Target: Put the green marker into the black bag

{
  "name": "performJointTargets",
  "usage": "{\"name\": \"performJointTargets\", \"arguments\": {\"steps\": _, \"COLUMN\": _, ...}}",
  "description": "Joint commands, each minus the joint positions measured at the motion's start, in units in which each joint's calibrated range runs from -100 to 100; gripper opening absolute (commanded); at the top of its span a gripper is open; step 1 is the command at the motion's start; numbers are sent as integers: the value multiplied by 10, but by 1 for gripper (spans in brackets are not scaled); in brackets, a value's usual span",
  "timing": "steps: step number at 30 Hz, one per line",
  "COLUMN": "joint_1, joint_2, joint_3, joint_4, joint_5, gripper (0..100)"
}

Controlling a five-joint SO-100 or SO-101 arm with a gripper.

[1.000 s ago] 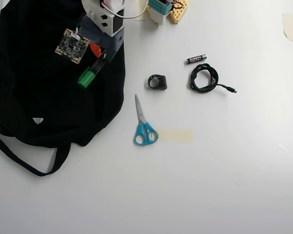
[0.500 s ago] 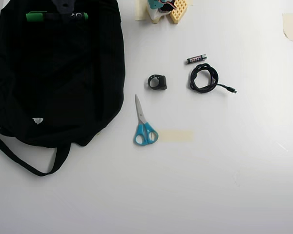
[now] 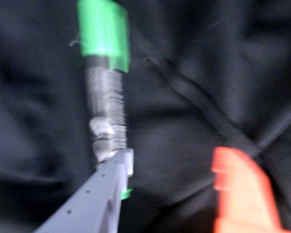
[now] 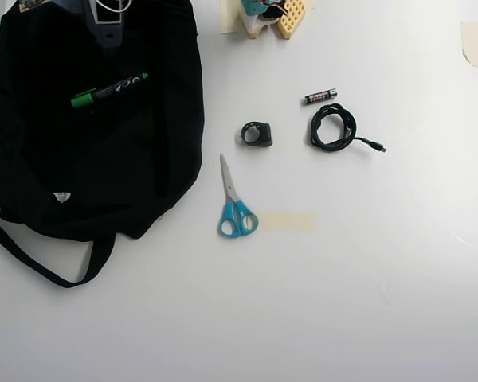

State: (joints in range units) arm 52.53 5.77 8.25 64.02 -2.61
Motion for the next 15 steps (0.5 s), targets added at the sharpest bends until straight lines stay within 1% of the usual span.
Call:
{"name": "performJointTargets", "arguments": {"steps": 1, "joint_1": -75, "joint_2": -20, "joint_3": -154, "joint_4": 120, "joint_5": -4, "gripper": 2}}
{"name": "performJointTargets", "arguments": {"steps": 2, "joint_1": -110, "joint_2": -20, "joint_3": -177, "joint_4": 133, "joint_5": -3, "gripper": 2}}
{"name": "performJointTargets", "arguments": {"steps": 4, "joint_1": -230, "joint_2": -20, "joint_3": -251, "joint_4": 155, "joint_5": -3, "gripper": 2}}
{"name": "performJointTargets", "arguments": {"steps": 6, "joint_1": -321, "joint_2": -21, "joint_3": -287, "joint_4": 156, "joint_5": -7, "gripper": 2}}
{"name": "performJointTargets", "arguments": {"steps": 7, "joint_1": -361, "joint_2": -49, "joint_3": -283, "joint_4": 163, "joint_5": -31, "gripper": 2}}
{"name": "performJointTargets", "arguments": {"steps": 8, "joint_1": -394, "joint_2": -67, "joint_3": -282, "joint_4": 177, "joint_5": -34, "gripper": 2}}
{"name": "performJointTargets", "arguments": {"steps": 11, "joint_1": -452, "joint_2": -117, "joint_3": -282, "joint_4": 282, "joint_5": -37, "gripper": 2}}
{"name": "performJointTargets", "arguments": {"steps": 15, "joint_1": -483, "joint_2": -146, "joint_3": -281, "joint_4": 332, "joint_5": -32, "gripper": 2}}
